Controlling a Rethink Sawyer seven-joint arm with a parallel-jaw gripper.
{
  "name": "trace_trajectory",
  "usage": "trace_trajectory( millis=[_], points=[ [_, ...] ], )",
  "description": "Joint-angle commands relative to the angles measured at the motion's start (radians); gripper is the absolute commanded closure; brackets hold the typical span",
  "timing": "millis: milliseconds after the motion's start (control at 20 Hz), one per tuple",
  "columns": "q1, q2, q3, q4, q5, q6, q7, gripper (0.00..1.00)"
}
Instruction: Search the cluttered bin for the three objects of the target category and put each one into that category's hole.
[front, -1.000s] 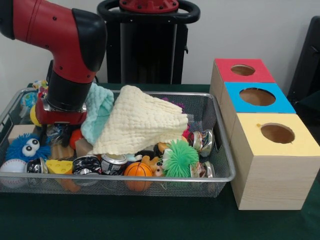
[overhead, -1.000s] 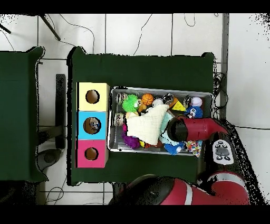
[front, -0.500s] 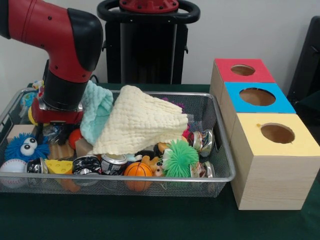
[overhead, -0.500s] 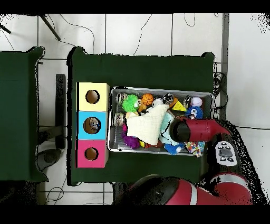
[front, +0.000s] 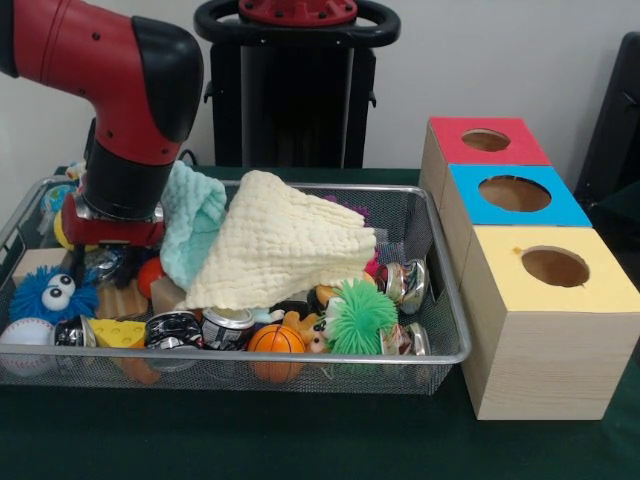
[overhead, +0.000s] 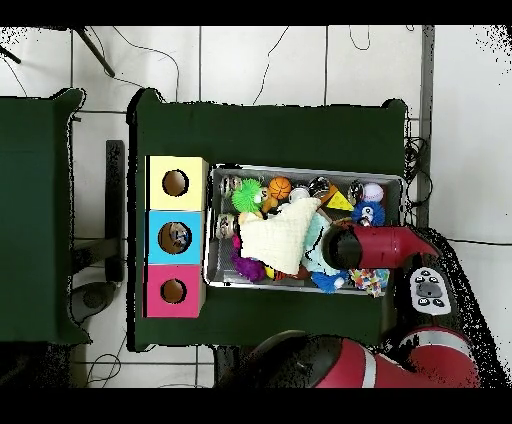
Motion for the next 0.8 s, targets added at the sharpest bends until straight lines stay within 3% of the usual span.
trace_trajectory(
  millis=[50, 800],
  points=[
    [-0.038, 0.056, 0.065, 0.048, 0.022, 0.186, 0.000, 0.00],
    [-0.019, 0.081, 0.020, 0.011, 0.036, 0.359, -0.038, 0.00]
  ],
)
